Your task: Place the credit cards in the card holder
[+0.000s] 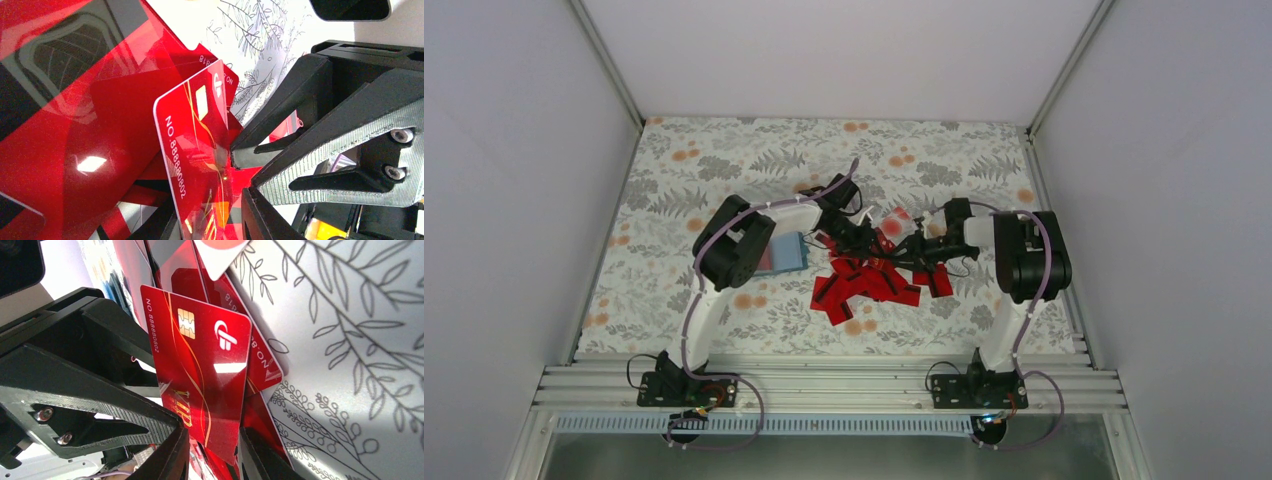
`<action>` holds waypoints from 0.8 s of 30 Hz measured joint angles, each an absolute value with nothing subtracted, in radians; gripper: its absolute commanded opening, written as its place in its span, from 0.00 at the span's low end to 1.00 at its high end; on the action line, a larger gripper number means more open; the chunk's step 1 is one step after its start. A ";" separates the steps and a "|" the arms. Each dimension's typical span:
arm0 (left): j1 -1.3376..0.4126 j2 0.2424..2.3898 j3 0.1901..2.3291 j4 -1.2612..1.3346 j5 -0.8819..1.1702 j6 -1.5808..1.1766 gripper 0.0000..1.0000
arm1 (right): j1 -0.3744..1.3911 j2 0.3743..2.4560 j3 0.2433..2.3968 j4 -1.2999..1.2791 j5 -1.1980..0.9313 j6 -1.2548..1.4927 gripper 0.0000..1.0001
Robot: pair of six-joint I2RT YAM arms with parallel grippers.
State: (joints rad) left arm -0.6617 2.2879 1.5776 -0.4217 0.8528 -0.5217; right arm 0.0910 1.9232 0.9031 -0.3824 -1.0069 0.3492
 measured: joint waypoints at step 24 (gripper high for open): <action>-0.663 2.271 1.588 -0.439 0.803 -0.538 0.02 | 0.100 1.928 0.922 -0.398 -1.008 0.350 0.30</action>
